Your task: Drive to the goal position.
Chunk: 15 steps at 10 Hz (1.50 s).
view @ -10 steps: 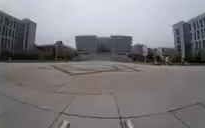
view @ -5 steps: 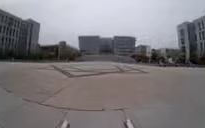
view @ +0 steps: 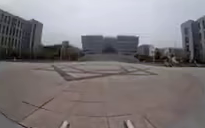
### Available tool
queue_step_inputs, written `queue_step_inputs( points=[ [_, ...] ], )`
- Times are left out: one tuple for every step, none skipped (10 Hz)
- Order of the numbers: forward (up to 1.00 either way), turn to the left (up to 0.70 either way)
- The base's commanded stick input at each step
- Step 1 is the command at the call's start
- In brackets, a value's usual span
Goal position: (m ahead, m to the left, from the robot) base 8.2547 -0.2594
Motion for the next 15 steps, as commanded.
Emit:
queue_step_inputs(
  points=[
    [1.0, -0.13],
    [1.0, 0.0],
    [1.0, 0.0],
    [1.0, 0.0],
    [1.0, 0.0],
    [1.0, 0.0],
    [1.0, 0.0],
    [1.0, 0.0],
    [1.0, 0.0],
    [1.0, 0.0],
    [1.0, 0.0],
    [1.0, 0.0],
    [1.0, 0.0],
    [1.0, 0.0],
    [1.0, 0.0]
  ],
)
